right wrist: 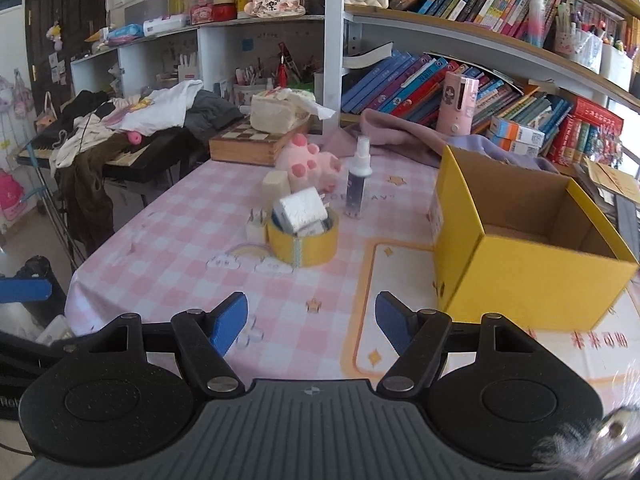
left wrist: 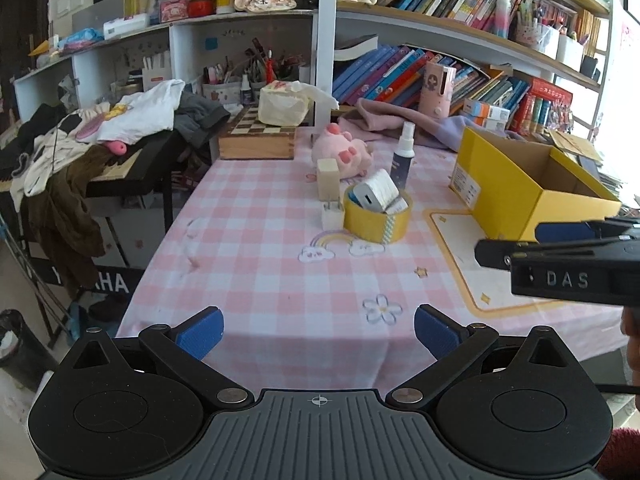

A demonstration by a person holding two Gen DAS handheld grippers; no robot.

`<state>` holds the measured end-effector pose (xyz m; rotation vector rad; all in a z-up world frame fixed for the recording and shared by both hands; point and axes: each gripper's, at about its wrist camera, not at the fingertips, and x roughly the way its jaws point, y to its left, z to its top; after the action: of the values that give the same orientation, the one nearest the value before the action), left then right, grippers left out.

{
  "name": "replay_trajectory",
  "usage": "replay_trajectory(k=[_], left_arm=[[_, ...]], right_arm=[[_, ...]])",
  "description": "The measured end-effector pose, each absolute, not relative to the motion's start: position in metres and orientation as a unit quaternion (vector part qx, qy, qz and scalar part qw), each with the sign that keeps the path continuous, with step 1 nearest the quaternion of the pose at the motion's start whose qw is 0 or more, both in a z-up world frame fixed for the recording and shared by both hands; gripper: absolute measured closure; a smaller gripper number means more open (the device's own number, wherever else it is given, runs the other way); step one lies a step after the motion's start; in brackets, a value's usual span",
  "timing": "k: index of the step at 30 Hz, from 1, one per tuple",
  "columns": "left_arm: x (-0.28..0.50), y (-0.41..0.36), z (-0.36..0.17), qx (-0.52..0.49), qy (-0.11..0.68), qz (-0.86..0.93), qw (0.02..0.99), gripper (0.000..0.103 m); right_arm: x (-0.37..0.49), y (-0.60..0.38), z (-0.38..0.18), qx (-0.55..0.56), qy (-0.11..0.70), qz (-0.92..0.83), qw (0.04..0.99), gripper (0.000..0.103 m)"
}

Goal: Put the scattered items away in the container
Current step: 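Reach the right tool down into the tape roll toward the white charger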

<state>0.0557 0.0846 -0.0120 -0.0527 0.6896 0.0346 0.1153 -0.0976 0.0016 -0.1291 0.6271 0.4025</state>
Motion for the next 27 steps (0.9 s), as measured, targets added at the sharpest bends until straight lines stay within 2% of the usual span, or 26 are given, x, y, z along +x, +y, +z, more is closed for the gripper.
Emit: replay_trajectory(k=[27], left_arm=[[0.186, 0.094, -0.021, -0.027, 0.384, 0.077, 0.92, 0.001]], right_arm=[[0.283, -0.055, -0.014, -0.083, 0.349, 0.289, 0.887, 0.034]])
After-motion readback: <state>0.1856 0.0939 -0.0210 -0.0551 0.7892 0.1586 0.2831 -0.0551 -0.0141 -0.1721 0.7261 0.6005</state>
